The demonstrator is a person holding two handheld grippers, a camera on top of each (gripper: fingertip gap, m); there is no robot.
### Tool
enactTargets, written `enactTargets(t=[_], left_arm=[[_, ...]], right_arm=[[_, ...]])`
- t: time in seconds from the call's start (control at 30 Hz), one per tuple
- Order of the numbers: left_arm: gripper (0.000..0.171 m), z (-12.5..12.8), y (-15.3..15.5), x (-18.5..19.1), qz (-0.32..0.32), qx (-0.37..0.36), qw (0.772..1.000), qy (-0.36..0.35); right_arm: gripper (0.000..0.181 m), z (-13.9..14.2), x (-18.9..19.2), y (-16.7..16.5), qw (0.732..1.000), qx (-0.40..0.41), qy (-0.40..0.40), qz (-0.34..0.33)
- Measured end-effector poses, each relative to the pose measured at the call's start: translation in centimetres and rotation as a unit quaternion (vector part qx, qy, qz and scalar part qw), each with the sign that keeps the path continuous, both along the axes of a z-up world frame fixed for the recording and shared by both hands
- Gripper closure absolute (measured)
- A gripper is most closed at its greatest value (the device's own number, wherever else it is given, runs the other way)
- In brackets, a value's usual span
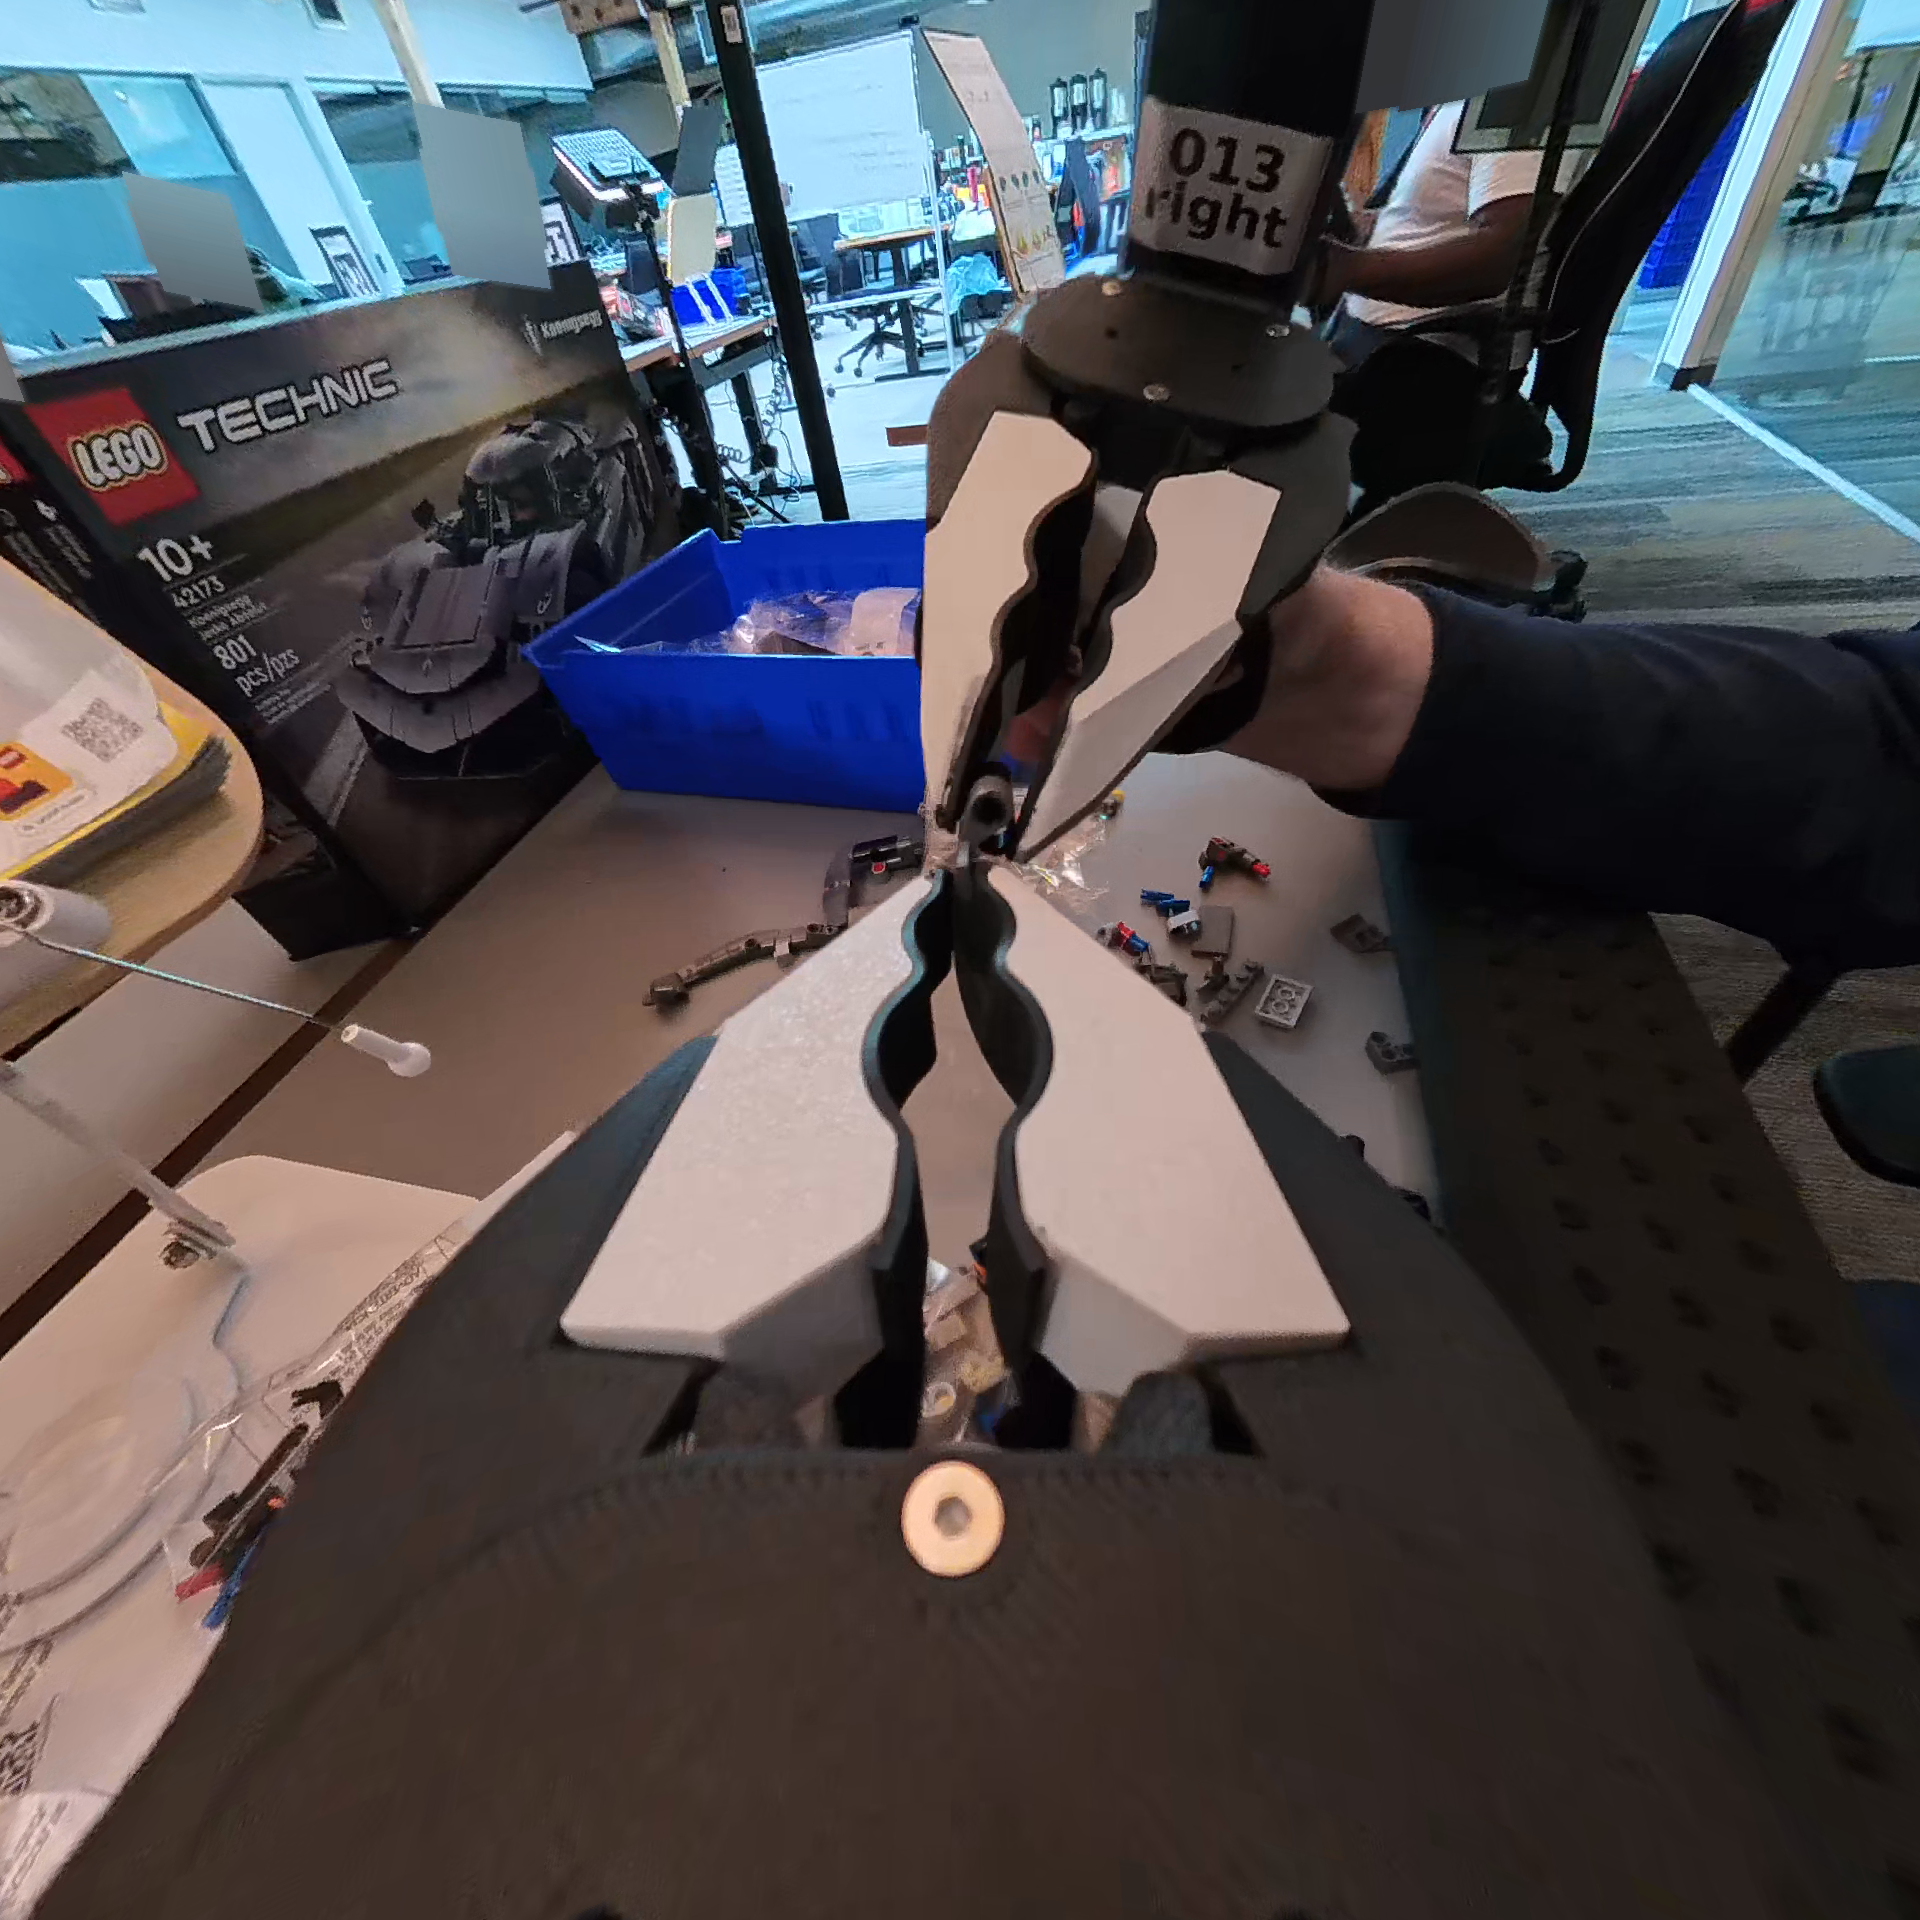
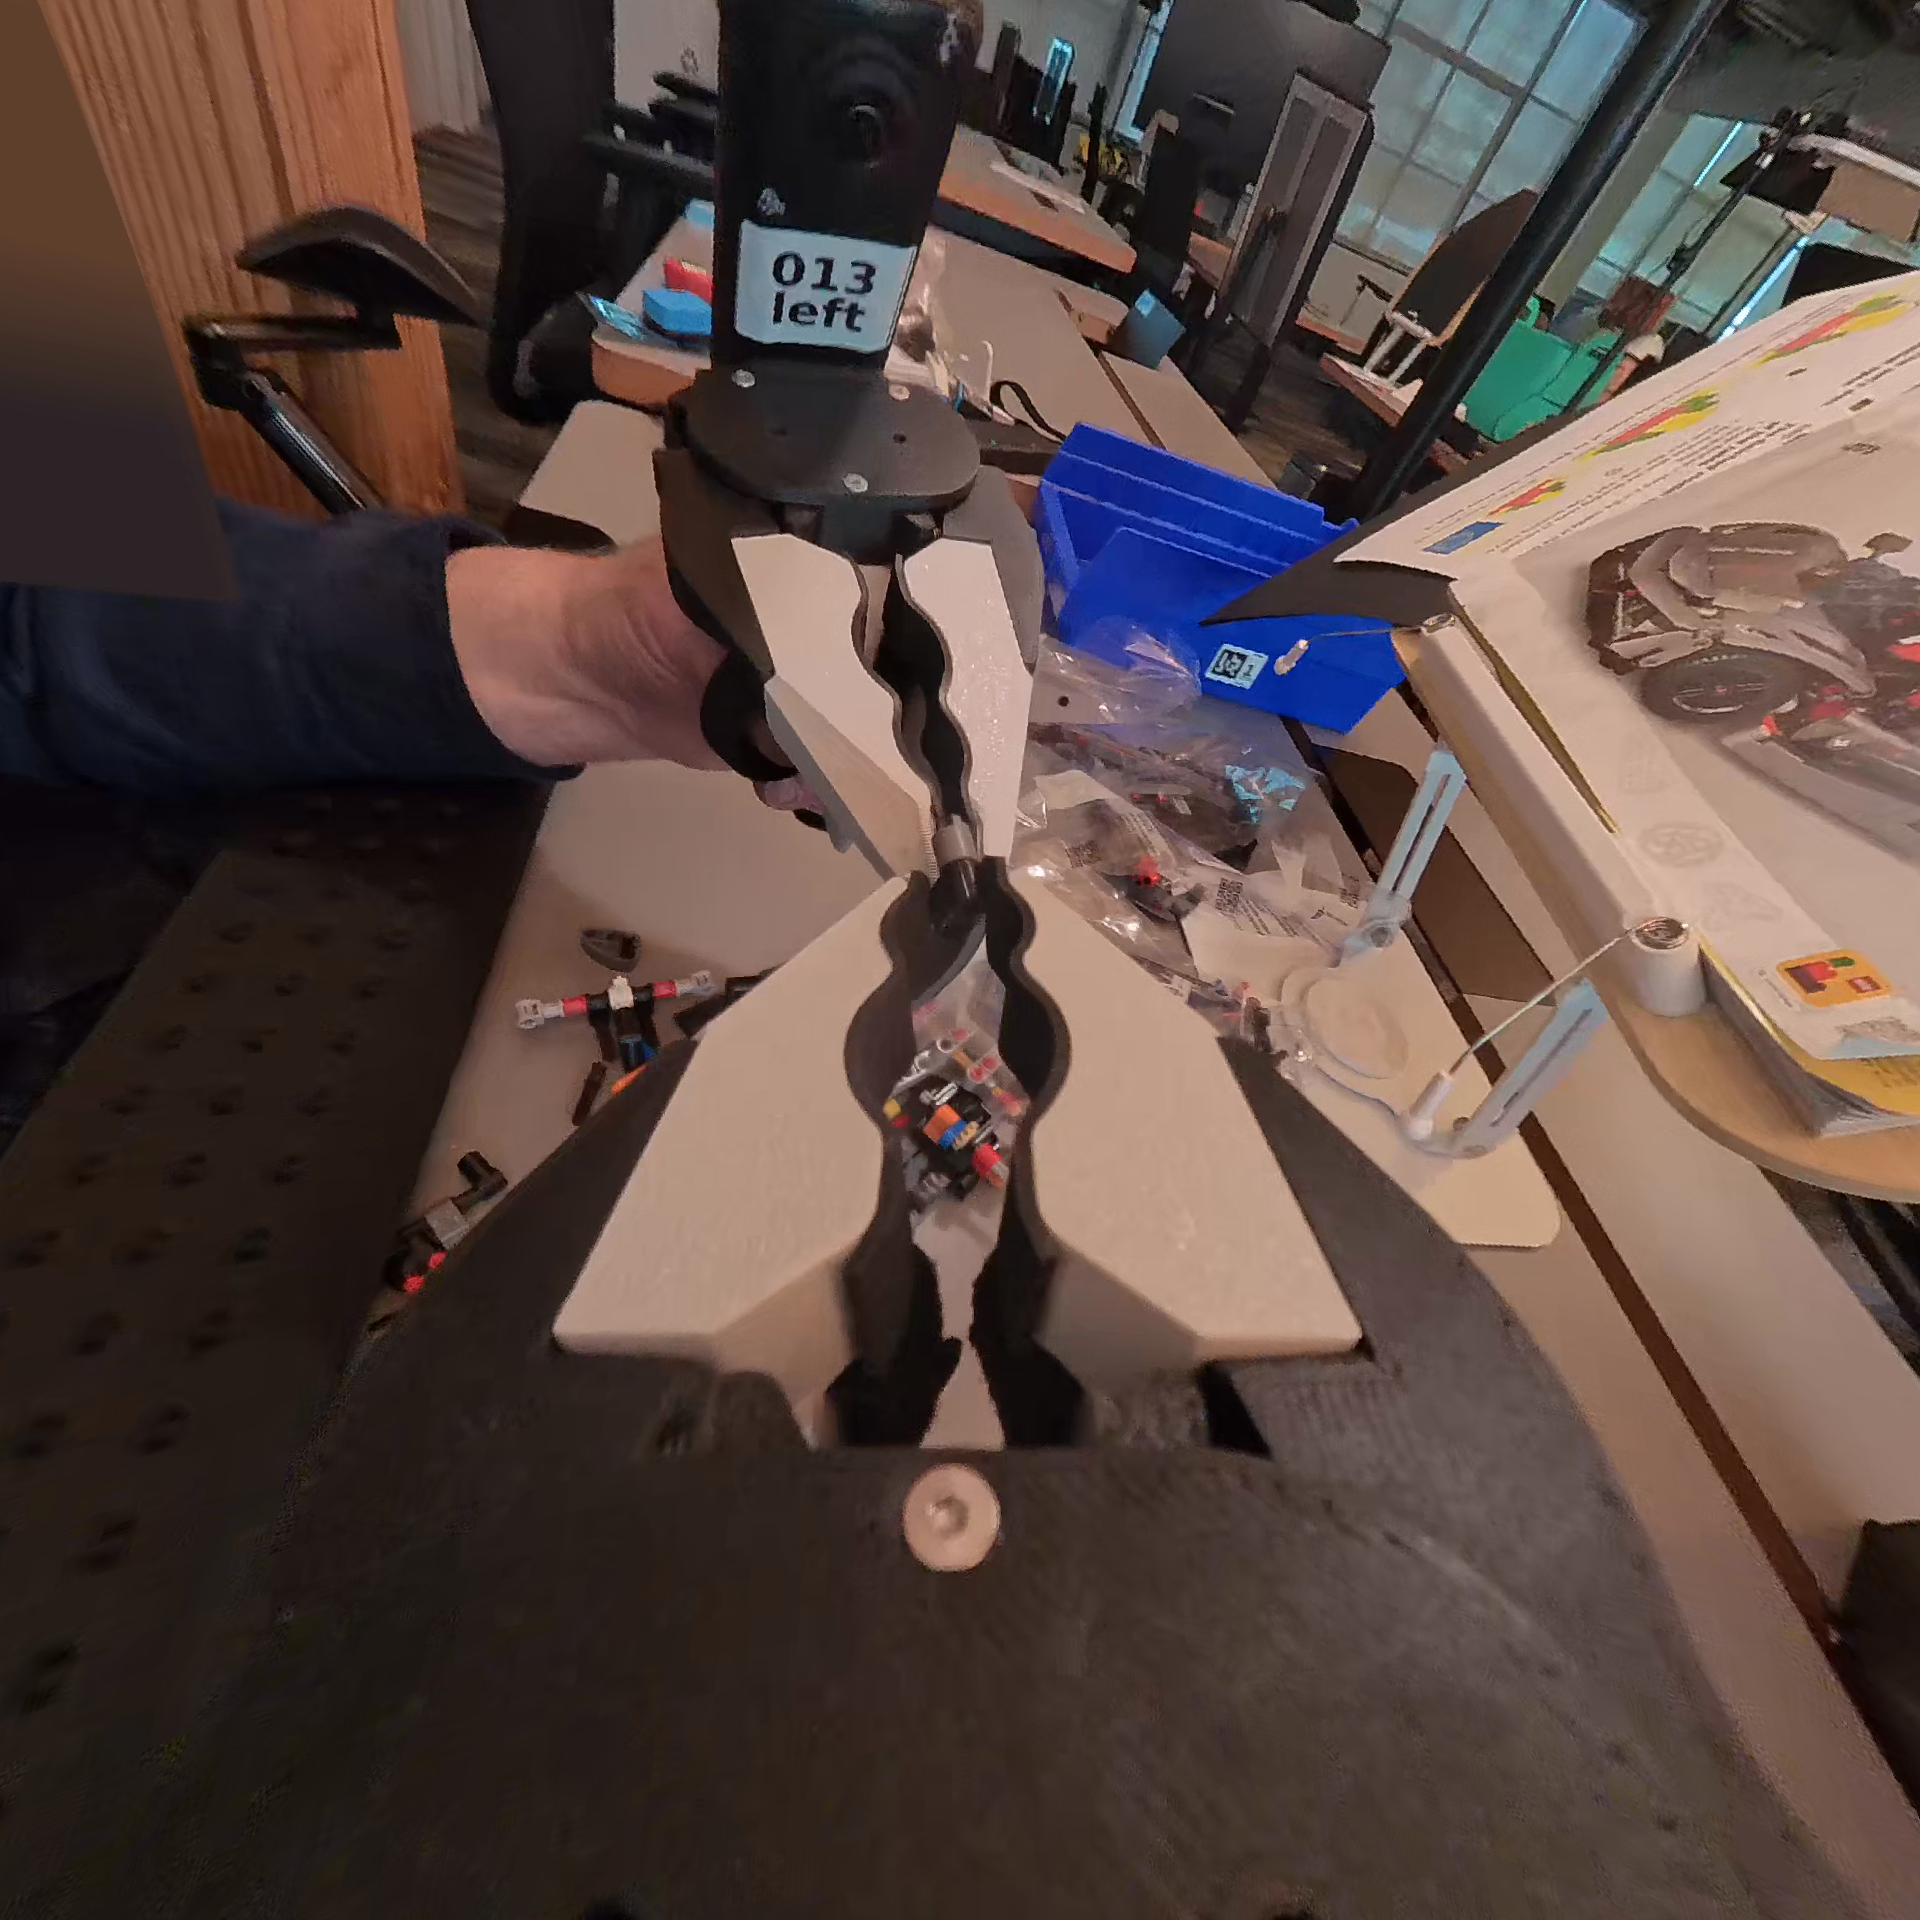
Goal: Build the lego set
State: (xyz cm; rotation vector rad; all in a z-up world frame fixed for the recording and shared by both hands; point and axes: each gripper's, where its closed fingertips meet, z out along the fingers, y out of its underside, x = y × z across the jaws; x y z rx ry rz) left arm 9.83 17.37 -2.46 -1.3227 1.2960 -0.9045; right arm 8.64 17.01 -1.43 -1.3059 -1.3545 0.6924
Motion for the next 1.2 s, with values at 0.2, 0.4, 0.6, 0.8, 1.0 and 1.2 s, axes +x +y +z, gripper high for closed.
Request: enactTargets(t=[0.2,0.4,0.6,0.8,1.0,1.2], left_arm=[[0.171,0.3,-0.6,0.3,-0.006,0.003,1.000,-0.002],[0.171,5.6,0.8,-6.7,0.018,-0.019,0.988,-0.152],[0.171,2.3,0.2,-2.0,-0.019,-0.048,0.995,-0.082],[0.171,1.3,0.8,-1.8,-0.019,-0.072,0.995,-0.071],[0.171,-0.6,0.2,-0.7,-0.041,-0.103,0.993,-0.029],[0.171,-1.4,0.4,-0.4,-0.035,-0.107,0.994,-0.012]], right_arm=[[0.174,0.0,0.5,-0.5,1.000,-0.013,0.005,0.024],[0.177,1.7,6.0,0.7,0.993,-0.075,0.087,0.016],[0.177,-0.1,3.8,0.0,0.998,-0.049,0.024,0.018],[0.177,-5.1,4.3,-0.2,0.992,-0.071,-0.102,0.019],[0.177,-4.8,4.7,-0.8,0.993,-0.055,-0.099,0.030],[0.176,-7.9,6.2,-0.7,0.980,-0.099,-0.170,0.019]])
